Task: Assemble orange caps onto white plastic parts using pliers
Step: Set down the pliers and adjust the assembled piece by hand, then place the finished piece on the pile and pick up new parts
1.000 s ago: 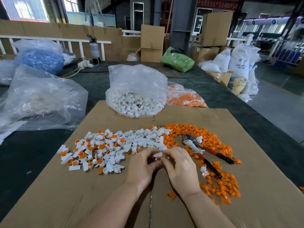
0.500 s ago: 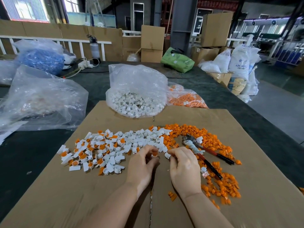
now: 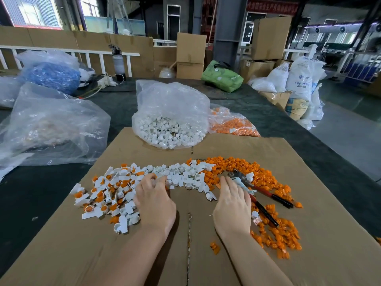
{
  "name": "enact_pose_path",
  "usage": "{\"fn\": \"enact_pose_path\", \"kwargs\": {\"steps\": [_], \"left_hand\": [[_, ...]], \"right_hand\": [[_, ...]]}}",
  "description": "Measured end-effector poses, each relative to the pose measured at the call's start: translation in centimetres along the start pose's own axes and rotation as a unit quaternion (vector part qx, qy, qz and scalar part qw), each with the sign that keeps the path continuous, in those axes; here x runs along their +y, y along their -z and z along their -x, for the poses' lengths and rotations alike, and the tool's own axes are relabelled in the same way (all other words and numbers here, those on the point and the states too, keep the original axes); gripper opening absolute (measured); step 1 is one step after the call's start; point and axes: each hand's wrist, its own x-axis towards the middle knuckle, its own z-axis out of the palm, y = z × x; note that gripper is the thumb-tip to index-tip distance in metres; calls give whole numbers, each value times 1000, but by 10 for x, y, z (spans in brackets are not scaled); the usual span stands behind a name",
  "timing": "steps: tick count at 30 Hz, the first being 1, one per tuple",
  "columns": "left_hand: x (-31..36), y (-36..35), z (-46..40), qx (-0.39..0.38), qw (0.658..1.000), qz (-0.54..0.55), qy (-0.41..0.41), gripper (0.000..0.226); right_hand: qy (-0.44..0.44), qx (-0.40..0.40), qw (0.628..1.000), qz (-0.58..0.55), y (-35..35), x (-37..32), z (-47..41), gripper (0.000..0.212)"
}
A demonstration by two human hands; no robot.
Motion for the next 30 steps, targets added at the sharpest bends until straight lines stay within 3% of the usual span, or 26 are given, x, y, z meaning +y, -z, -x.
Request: {"fn": "enact_pose_path", "kwargs": {"steps": [4, 7, 10, 13, 21, 25, 28, 30], "left_hand": [[7, -2, 9, 3, 988, 72, -137, 35], [16, -7, 17, -76, 959, 106, -251, 43], [23, -17, 21, -124, 937, 112, -308, 43], [27, -21, 21, -124, 939, 111, -302, 27], [25, -21, 18, -117, 959, 99, -239, 14], [24, -17, 19, -126, 962, 129, -203, 7], [22, -17, 19, -130, 960, 129, -213, 33], [22, -14, 18, -133, 961, 137, -202, 28]], "right_hand": [[13, -53, 998, 25, 3, -2, -4, 69], [17, -59, 998, 16, 2, -1, -5, 63], [9, -38, 999, -6, 0, 1, -4, 53], [11, -21, 1000, -19, 0, 3, -3, 43], [14, 25, 999, -24, -3, 1, -2, 16], [17, 24, 999, -21, -2, 1, 0, 26], [33, 8, 999, 0, 0, 0, 1, 28], [32, 32, 999, -20, 4, -4, 4, 19]]}}
